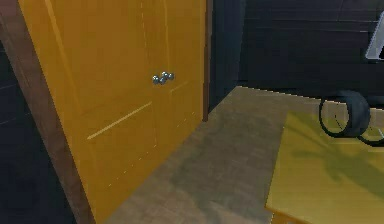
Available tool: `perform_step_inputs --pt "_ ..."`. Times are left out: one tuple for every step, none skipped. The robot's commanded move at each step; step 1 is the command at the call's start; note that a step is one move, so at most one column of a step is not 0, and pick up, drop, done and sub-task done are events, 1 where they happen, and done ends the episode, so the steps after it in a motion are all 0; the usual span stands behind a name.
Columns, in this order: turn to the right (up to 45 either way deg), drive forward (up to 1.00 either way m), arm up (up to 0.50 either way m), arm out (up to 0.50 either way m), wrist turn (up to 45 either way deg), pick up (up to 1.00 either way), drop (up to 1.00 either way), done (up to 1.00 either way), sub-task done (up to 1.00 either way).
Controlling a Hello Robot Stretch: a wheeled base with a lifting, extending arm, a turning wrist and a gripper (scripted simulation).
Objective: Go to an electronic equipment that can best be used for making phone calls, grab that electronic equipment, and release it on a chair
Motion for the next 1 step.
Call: perform_step_inputs --pt "0.0 0.00 0.00 0.00 0.0 0.00 0.00 1.00 0.00"
